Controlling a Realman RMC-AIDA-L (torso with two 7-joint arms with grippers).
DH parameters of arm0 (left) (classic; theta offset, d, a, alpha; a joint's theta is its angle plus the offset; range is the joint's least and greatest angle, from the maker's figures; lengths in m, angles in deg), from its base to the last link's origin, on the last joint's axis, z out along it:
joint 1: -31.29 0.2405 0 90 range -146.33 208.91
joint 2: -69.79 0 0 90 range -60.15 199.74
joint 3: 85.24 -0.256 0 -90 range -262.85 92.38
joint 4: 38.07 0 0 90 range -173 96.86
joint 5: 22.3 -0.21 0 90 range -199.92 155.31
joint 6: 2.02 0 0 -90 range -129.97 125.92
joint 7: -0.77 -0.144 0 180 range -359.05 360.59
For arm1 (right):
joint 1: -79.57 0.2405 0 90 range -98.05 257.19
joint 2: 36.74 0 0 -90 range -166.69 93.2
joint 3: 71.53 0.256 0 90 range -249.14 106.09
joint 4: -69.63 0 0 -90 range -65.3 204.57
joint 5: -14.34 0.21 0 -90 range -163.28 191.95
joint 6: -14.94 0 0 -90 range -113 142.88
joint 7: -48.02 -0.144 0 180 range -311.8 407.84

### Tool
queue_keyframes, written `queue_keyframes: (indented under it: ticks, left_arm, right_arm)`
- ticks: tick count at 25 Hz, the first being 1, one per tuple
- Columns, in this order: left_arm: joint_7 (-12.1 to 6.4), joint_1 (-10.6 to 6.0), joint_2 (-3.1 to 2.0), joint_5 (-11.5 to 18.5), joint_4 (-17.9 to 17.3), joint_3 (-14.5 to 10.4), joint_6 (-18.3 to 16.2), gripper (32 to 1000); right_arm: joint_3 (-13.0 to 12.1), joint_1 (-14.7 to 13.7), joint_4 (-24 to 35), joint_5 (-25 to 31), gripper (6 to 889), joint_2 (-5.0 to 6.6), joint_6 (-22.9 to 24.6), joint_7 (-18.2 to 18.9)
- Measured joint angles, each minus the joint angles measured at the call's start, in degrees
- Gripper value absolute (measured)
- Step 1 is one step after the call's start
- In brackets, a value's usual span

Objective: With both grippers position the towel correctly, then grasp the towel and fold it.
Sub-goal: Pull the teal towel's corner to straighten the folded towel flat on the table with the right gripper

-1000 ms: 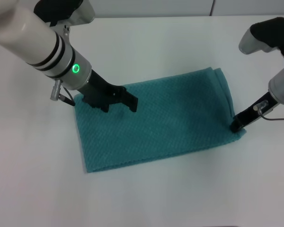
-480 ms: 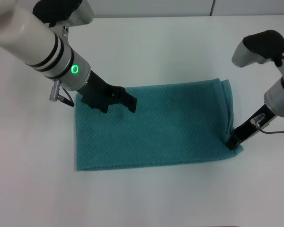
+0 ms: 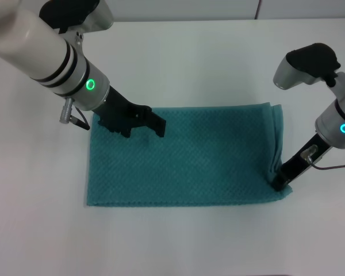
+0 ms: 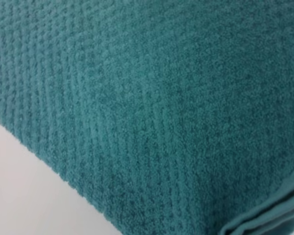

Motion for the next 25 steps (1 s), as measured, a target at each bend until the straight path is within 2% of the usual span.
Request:
queue_keyframes:
  ticks: [11,24,25]
  left_arm:
    - [0.0,0.23,0.0,0.05,0.0,0.0,0.0,873]
    - [0.0,0.26,0.0,0.03,0.0,0.0,-0.09,875]
    - [0.0,0.27,0.0,0.02,0.0,0.0,-0.09,875]
  right_arm:
    - [-0.79,-0.52,1.46,0.04,78,-0.47,-1.23,-0.01]
    - [-0.73,-0.49,2.41,0.42,124,-0.06,-2.3,0.07]
    - [-0.75,-0.55,2.85,0.39,156,-0.08,-2.53,0.07]
